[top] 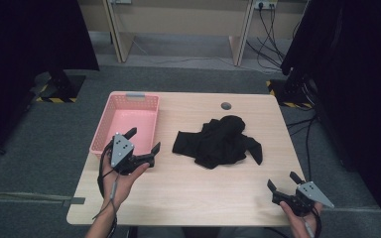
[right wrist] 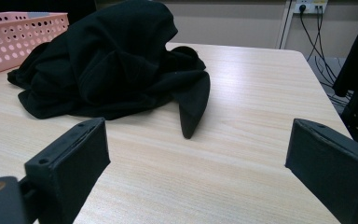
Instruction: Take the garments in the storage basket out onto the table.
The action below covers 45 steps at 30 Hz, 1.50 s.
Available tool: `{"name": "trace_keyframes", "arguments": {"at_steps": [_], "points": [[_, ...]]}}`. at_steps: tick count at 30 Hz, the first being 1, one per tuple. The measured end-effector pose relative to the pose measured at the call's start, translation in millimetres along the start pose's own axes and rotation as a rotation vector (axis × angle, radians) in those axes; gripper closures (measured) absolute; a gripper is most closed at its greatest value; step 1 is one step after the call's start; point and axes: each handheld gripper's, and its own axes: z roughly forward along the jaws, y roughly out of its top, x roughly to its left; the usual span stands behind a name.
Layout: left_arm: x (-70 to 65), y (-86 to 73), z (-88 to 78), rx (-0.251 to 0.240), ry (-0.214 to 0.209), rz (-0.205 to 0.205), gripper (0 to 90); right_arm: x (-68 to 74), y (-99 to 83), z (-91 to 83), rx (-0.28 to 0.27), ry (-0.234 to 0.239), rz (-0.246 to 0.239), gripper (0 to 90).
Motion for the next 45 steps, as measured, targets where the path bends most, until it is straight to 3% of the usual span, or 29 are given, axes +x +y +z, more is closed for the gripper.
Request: {"name": "trace_keyframes", "arguments": {"at_steps": [45], "points": [[13.6,-36.7,-38.9,0.024,0.068,-0.059,9.9,-0.3,-0.1,-0.1,-0.002,-0.003,0.004,6.0]]}}
